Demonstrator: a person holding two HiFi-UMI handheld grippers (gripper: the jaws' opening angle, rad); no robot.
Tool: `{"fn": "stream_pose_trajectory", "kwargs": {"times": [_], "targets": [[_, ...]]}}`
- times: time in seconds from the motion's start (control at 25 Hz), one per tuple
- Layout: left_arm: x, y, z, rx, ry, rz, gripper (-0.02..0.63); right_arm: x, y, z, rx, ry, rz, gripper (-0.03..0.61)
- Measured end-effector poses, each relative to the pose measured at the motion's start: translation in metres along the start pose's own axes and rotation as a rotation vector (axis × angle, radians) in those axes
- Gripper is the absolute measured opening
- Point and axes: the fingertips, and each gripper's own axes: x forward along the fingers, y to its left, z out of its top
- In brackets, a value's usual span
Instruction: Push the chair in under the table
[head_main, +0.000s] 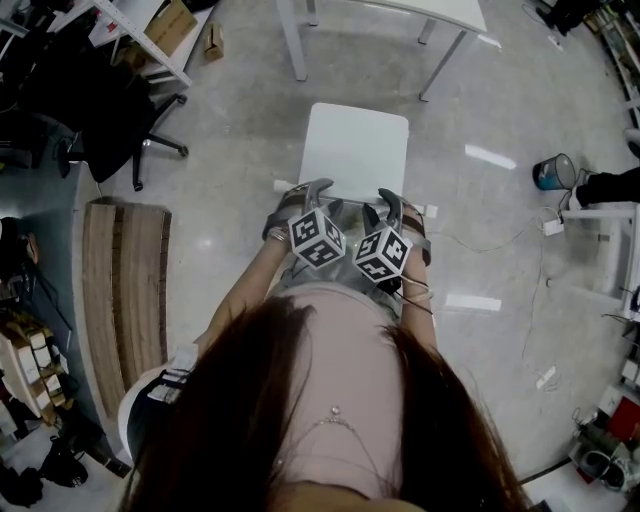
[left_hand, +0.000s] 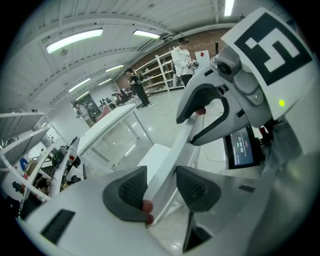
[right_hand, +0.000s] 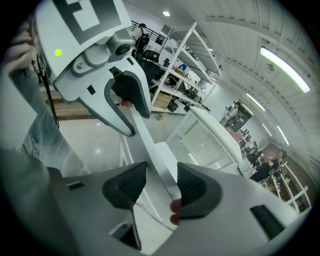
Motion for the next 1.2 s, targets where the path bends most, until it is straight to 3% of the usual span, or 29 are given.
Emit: {"fn": "stream_pose_trajectory", "kwargs": {"times": [1.2], "targets": [[0.045,0.054,0.029,-0.022,0.022,0.008,0.19,0.043,-0.061,0.01,-0.009,-0.017,-0.007,0.193]]}}
